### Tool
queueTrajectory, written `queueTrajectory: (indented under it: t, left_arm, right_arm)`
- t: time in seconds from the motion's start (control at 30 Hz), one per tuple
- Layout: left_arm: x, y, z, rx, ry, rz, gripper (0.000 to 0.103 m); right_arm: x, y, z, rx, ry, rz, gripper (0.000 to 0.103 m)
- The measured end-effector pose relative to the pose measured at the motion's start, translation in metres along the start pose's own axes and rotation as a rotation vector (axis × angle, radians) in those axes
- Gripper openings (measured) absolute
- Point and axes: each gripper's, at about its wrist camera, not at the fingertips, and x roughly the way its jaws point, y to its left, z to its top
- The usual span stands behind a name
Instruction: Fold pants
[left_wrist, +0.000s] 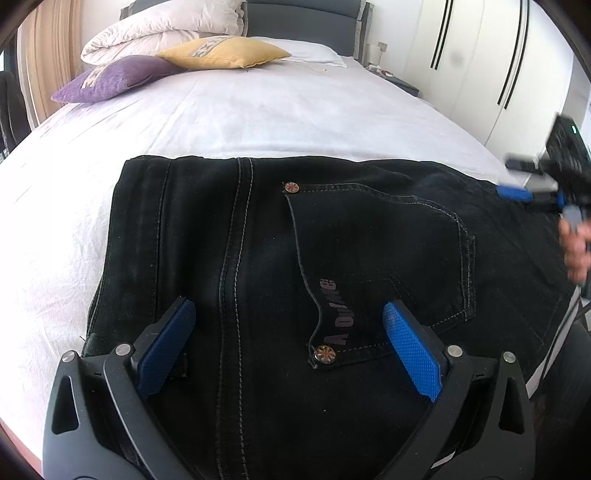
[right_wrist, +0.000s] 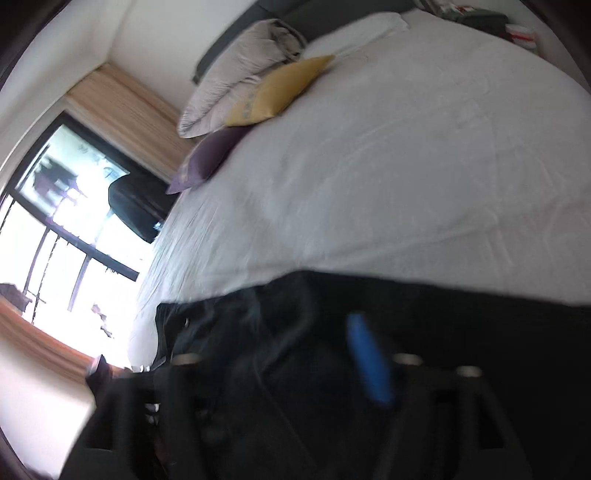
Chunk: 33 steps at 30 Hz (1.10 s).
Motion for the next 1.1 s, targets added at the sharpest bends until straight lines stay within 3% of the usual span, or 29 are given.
queueTrajectory:
  t: [0.03, 0.07, 0.1, 0.13, 0.2, 0.23, 0.27, 0.37, 0.47, 0.53, 0.57, 0.63, 0.7, 0.73, 0.77, 0.83, 0.9, 1.03, 1.1]
  left_arm:
    - [0.0, 0.0, 0.001, 0.001, 0.004, 0.001, 0.103]
    - [0.001, -0.001, 0.002, 0.002, 0.008, 0.003, 0.103]
    - [0.001, -0.001, 0.002, 0.003, 0.012, 0.005, 0.103]
    - [0.001, -0.002, 0.003, 0.003, 0.016, 0.006, 0.103]
    - [0.002, -0.004, 0.007, 0.0, 0.024, 0.01, 0.103]
    - [0.002, -0.005, 0.008, 0.0, 0.026, 0.013, 0.103]
    - [0.002, -0.006, 0.009, 0.0, 0.027, 0.019, 0.103]
    - [0.002, -0.01, 0.011, -0.007, 0.025, 0.035, 0.103]
    - [0.003, -0.011, 0.012, -0.014, 0.026, 0.043, 0.103]
    - [0.003, -0.011, 0.011, -0.011, 0.027, 0.045, 0.103]
    - [0.003, -0.011, 0.011, -0.009, 0.028, 0.045, 0.103]
    - [0.002, -0.012, 0.013, -0.008, 0.035, 0.044, 0.103]
    - [0.0, -0.012, 0.016, -0.012, 0.05, 0.05, 0.103]
    - [-0.003, -0.013, 0.018, -0.015, 0.056, 0.061, 0.103]
    - [-0.008, -0.015, 0.02, -0.019, 0.055, 0.08, 0.103]
    - [-0.018, -0.022, 0.022, -0.025, 0.032, 0.095, 0.103]
    - [-0.032, -0.036, 0.023, -0.027, -0.009, 0.087, 0.103]
    - [-0.047, -0.076, 0.02, 0.046, -0.047, 0.033, 0.103]
    - [-0.038, -0.093, 0.015, 0.104, -0.018, 0.018, 0.103]
  right_arm:
    - [0.003, -0.012, -0.005, 0.015, 0.009, -0.012, 0.071]
    - [0.002, -0.027, -0.006, 0.046, -0.004, 0.012, 0.052]
    - [-0.005, -0.049, -0.005, 0.107, -0.026, 0.031, 0.041]
    - [-0.01, -0.057, -0.006, 0.134, -0.042, -0.001, 0.027]
    - [-0.038, -0.077, -0.005, 0.148, -0.11, -0.096, 0.029]
    - [-0.06, -0.084, -0.005, 0.168, -0.141, -0.159, 0.038]
    - [-0.07, -0.087, -0.007, 0.186, -0.157, -0.167, 0.051]
    - [-0.119, -0.082, -0.028, 0.216, -0.263, -0.067, 0.077]
    - [-0.14, -0.087, -0.062, 0.231, -0.282, -0.06, 0.079]
    - [-0.144, -0.123, -0.088, 0.345, -0.272, -0.119, 0.075]
    - [-0.155, -0.147, -0.102, 0.403, -0.301, -0.076, 0.048]
    - [-0.172, -0.168, -0.113, 0.473, -0.33, -0.105, 0.032]
    - [-0.201, -0.174, -0.116, 0.51, -0.385, -0.182, 0.046]
    - [-0.211, -0.172, -0.115, 0.512, -0.408, -0.195, 0.065]
    - [-0.219, -0.166, -0.115, 0.501, -0.435, -0.181, 0.072]
    - [-0.219, -0.142, -0.111, 0.44, -0.453, -0.114, 0.075]
    - [-0.205, -0.126, -0.111, 0.387, -0.399, -0.068, 0.079]
    - [-0.162, -0.127, -0.116, 0.417, -0.3, -0.077, 0.079]
    - [-0.152, -0.134, -0.116, 0.44, -0.301, -0.069, 0.071]
